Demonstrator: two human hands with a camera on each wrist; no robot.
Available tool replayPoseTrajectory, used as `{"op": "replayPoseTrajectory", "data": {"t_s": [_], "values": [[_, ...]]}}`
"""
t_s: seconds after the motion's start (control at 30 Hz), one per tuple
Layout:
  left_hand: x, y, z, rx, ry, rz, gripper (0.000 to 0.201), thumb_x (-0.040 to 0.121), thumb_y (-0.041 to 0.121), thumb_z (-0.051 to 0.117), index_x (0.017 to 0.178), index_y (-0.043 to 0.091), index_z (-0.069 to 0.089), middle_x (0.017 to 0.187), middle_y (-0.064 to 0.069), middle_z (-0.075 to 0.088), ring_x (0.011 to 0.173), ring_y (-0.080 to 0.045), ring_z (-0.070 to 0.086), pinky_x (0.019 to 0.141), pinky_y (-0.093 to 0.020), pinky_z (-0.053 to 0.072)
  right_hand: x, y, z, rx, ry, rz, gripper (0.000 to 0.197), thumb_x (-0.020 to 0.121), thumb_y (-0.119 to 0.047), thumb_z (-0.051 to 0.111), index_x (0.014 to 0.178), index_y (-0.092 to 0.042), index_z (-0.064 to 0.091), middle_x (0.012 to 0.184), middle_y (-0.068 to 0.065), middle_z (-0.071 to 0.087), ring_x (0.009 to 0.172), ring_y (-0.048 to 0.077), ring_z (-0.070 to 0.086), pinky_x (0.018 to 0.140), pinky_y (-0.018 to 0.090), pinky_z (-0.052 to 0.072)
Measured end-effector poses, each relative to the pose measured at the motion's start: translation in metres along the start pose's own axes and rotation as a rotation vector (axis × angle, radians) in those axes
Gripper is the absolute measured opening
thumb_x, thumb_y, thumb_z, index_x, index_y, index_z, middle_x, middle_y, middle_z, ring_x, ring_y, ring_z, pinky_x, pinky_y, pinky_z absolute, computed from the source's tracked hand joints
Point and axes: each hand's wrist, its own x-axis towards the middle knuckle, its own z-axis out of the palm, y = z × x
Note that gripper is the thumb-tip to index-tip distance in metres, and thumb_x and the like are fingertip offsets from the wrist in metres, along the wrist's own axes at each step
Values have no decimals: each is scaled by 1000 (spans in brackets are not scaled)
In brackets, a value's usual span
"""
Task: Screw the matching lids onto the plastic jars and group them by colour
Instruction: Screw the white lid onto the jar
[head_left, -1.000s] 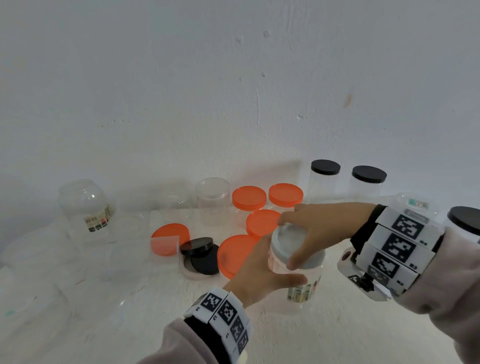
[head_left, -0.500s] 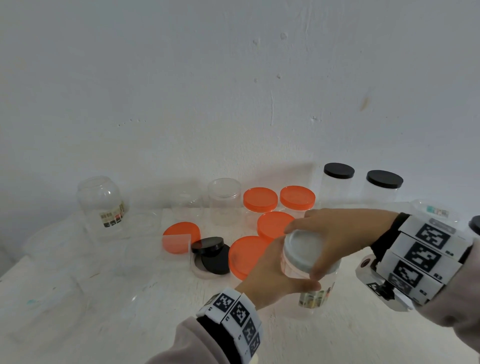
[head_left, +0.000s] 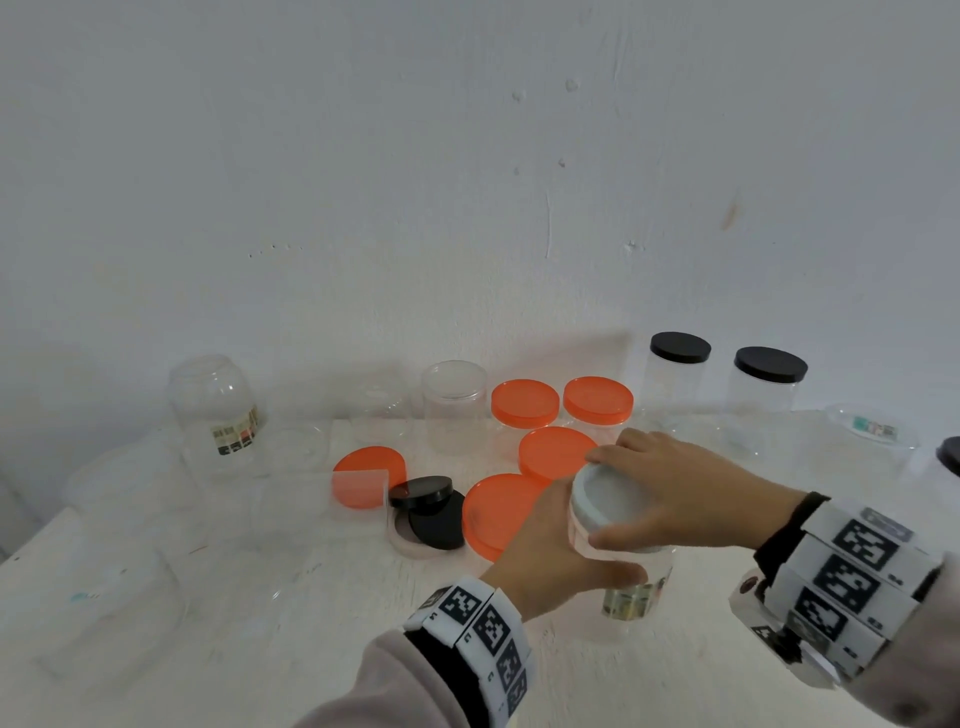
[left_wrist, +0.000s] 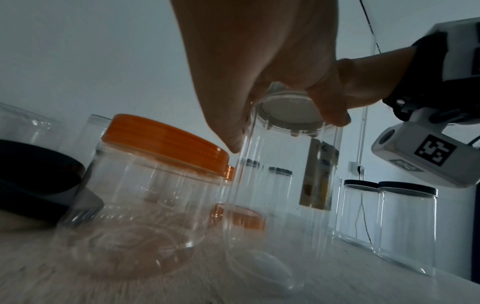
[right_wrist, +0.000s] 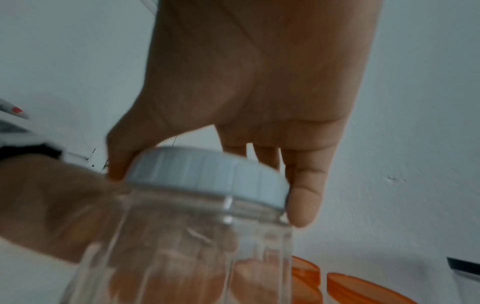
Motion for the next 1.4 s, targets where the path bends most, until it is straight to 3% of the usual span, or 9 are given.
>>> {"op": "replayPoseTrajectory", "data": {"t_s": [0.1, 0.2, 0.37, 0.5, 0.63, 0.9, 0.97, 1.13, 1.4], "values": [[-2, 4, 1, 28, -5, 32, 66, 70, 15, 83, 109, 48, 41, 100, 46, 54, 98, 22, 51, 73, 1, 42, -3, -2, 9, 51, 62, 25, 76, 70, -77, 52, 135, -39, 38, 115, -16, 41, 105, 8, 38, 86, 25, 39], [-4, 7, 0, 40, 0, 53, 64, 71, 17, 83, 106, 53, 43, 105, 39, 57, 99, 23, 50, 74, 1, 42, -7, -3, 16, 89, 118, 41, 79, 73, -75, 49, 141, -37, 34, 118, -17, 39, 107, 9, 33, 90, 25, 38], [-6, 15, 1, 55, -17, 105, 79, 72, 9, 81, 94, 76, 45, 103, 48, 53, 97, 24, 51, 72, 2, 41, -14, -10, 29, 180, 173, 60, 79, 80, -68, 48, 149, -36, 25, 129, -19, 33, 111, 10, 27, 96, 24, 33], [-10, 5, 3, 78, 37, 97, 71, 67, 18, 85, 111, 55, 42, 110, 37, 54, 103, 18, 51, 78, -4, 45, -22, -15, 34, 230, 236, 60, 77, 80, -67, 50, 147, -37, 28, 132, -22, 33, 114, 8, 34, 97, 23, 33], [-17, 2, 2, 91, 67, 48, 87, 64, 25, 88, 129, 42, 34, 128, 21, 48, 115, 5, 49, 94, -20, 48, -28, -23, 36, 257, 263, 48, 80, 77, -69, 54, 146, -37, 31, 133, -22, 33, 116, 7, 35, 97, 22, 31], [-38, 0, -2, 145, 95, 64, 87, 68, 24, 85, 133, 42, 31, 131, 22, 47, 117, 10, 47, 96, -15, 43, -33, -36, 36, 204, 203, 16, 94, 64, -86, 43, 146, -43, 24, 133, -29, 24, 110, 5, 32, 90, 21, 30], [-44, 0, -4, 162, 109, 50, 86, 70, 26, 84, 138, 38, 32, 134, 20, 47, 120, 7, 46, 99, -19, 43, -33, -39, 36, 189, 189, 10, 97, 61, -88, 41, 146, -44, 24, 133, -30, 23, 111, 7, 33, 90, 22, 31], [-59, -4, -13, 270, 114, -31, 72, 82, 38, 72, 142, 31, 32, 142, 15, 44, 130, -1, 40, 106, -26, 36, -33, -40, 33, 184, 166, 49, 98, 64, -82, 48, 148, -41, 19, 135, -26, 22, 111, 10, 33, 90, 24, 32], [-74, 1, -15, 256, 103, -45, 87, 75, 32, 81, 144, 29, 28, 140, 10, 44, 128, -6, 43, 106, -32, 39, -42, -63, 36, 209, 199, 3, 99, 59, -76, 58, 146, -40, 27, 123, -32, 24, 113, 7, 33, 90, 24, 33]]}}
